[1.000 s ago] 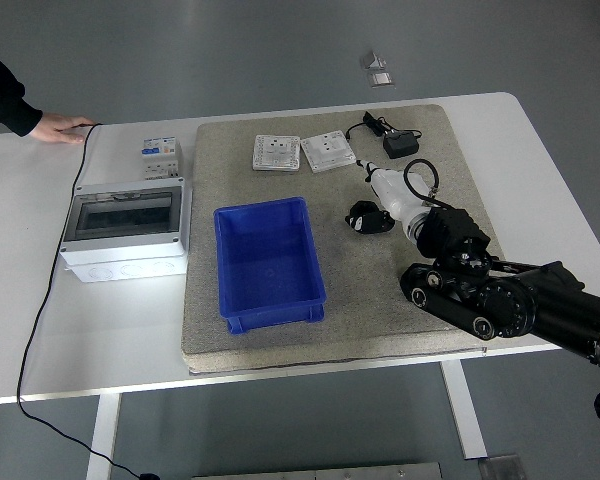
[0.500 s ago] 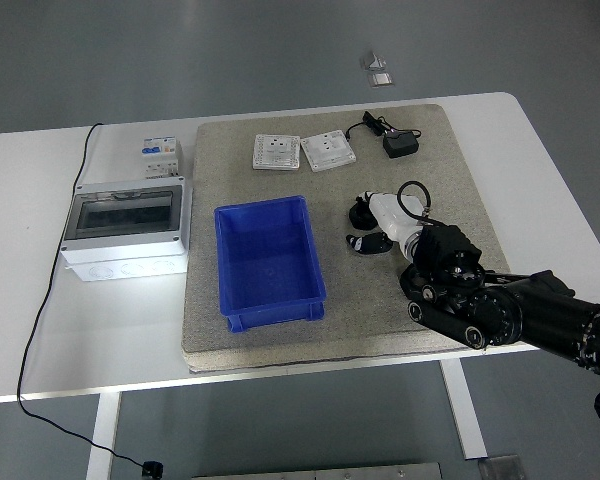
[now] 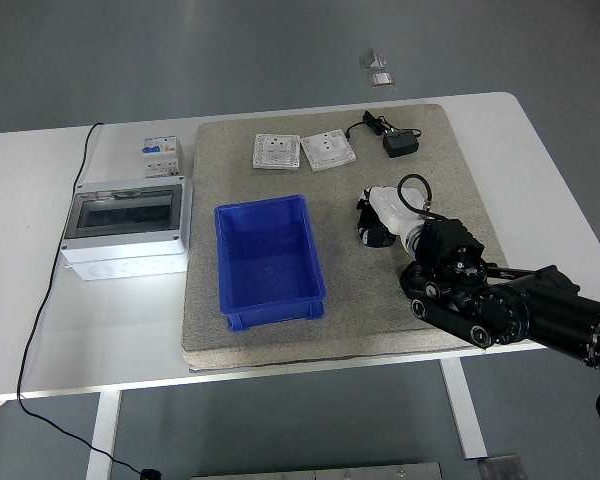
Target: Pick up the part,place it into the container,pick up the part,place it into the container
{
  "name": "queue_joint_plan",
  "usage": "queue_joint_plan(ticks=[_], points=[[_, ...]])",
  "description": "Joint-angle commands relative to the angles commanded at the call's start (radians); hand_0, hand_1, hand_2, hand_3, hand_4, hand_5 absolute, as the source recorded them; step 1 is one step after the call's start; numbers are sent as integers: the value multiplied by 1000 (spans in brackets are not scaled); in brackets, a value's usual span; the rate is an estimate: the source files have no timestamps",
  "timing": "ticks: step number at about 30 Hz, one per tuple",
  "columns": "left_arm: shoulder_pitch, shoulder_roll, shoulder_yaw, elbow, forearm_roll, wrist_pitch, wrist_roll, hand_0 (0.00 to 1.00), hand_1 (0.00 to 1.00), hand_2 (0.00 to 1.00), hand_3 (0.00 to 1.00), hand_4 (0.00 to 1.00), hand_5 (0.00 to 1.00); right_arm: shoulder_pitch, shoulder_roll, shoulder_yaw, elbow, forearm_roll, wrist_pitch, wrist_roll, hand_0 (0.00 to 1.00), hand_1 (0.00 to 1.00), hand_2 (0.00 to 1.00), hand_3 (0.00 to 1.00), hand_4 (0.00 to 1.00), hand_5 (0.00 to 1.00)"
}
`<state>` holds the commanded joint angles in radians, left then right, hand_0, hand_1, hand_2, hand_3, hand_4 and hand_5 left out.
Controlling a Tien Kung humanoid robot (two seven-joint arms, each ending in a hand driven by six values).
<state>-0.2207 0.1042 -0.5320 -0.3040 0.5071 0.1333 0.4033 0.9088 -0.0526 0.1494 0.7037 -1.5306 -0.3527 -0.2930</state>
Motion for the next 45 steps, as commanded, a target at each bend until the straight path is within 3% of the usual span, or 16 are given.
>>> queue_joint_plan(ticks=[2,19,20,22,25,26,31,36,43,45], points=[[0,0,-1,0,1,0,0,655,670,692,616,630,652,0,-4,12,4,-11,2,-3,483,249,584,661,245,2],[3,1,-9,-2,10,-1,4,653,667,691,616,629,654,-19,-46,113,78,-66,-23,14,494,240,597,661,223,2],[3,2,-9,-2,10,-1,4,653,667,689,615,631,656,-25,-54,135,95,-78,-18,10,457,424,666,677,566,125],[3,1,-8,-2,9,-1,3,653,667,689,615,631,656,-37,-70,171,130,-99,-4,-6,457,424,666,677,566,125],[4,1,-5,-1,5,1,0,653,667,689,615,631,656,-66,-115,234,203,-147,56,-67,457,424,666,677,566,125],[5,1,-4,-1,3,1,-1,652,667,688,617,634,656,-74,-128,251,227,-163,77,-87,621,758,872,907,841,314],[9,2,-1,-1,-5,4,-6,652,667,688,617,634,656,-89,-191,290,357,-242,207,-216,621,758,872,907,841,314],[8,3,-6,0,3,3,-5,652,666,689,618,640,668,-70,-188,253,449,-250,318,-323,628,781,911,942,870,334],[8,3,-8,0,6,3,-5,652,665,686,617,641,669,-56,-153,192,442,-218,316,-330,632,784,899,917,895,362],[7,4,-9,1,6,4,-6,652,665,686,618,641,668,-50,-145,172,426,-209,300,-318,627,764,844,860,881,367]])
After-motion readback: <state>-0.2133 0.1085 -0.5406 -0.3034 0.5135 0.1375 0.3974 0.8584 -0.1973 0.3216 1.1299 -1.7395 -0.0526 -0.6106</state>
